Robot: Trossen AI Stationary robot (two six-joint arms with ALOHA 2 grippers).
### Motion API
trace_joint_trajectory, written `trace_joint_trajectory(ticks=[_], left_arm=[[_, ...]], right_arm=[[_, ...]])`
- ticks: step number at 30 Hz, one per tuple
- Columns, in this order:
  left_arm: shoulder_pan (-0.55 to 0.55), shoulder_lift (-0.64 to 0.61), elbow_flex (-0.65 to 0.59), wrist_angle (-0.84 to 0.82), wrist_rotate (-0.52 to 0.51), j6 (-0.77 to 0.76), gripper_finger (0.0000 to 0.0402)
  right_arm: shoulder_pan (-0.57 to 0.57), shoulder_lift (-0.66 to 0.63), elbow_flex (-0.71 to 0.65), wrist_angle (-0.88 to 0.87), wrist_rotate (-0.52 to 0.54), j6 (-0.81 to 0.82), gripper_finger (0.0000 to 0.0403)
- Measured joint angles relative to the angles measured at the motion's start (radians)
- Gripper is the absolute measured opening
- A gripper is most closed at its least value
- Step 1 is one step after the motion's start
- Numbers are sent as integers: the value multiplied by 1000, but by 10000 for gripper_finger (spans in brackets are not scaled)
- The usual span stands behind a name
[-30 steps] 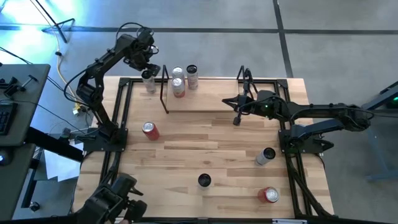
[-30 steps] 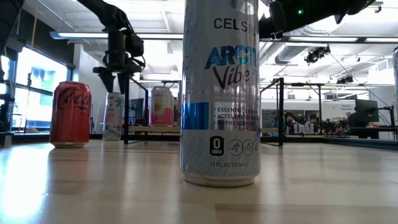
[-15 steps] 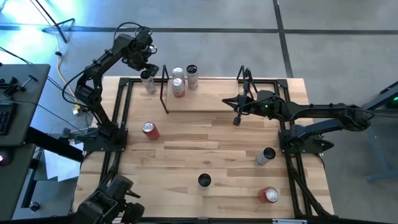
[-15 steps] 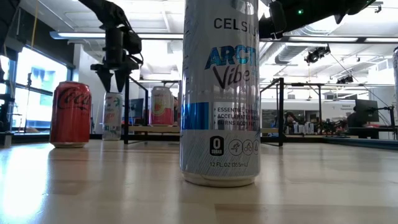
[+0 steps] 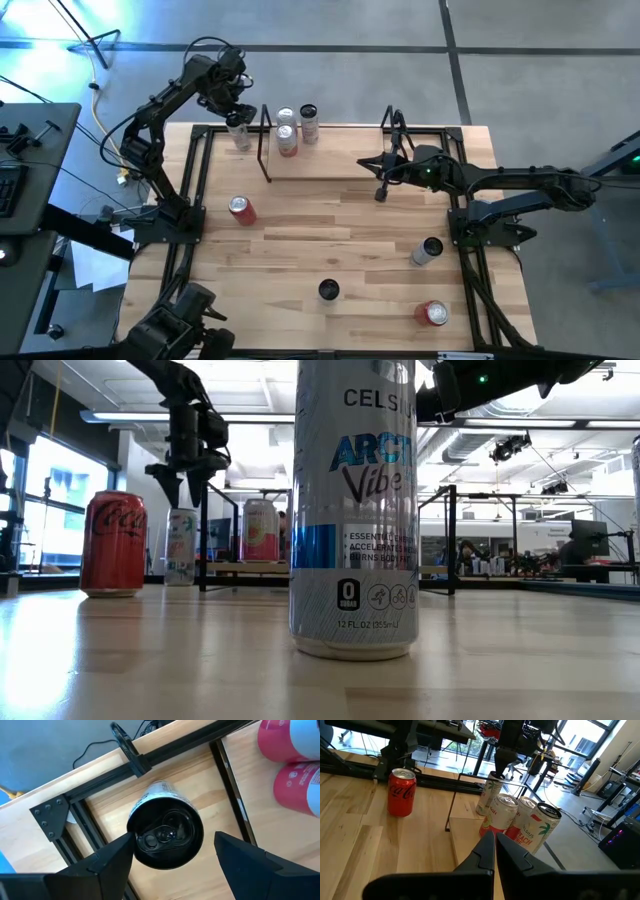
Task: Place canned beverage on shelf
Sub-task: Put the white pink soda can on the shelf aligned with the other white pink soda can
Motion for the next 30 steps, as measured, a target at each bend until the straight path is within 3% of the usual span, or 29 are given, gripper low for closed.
trace_joint_trajectory(ticks=[30], left_arm=[[-2, -2, 1, -8, -5, 24, 274]], right_arm=[[0, 0, 0, 0, 0, 0, 0]])
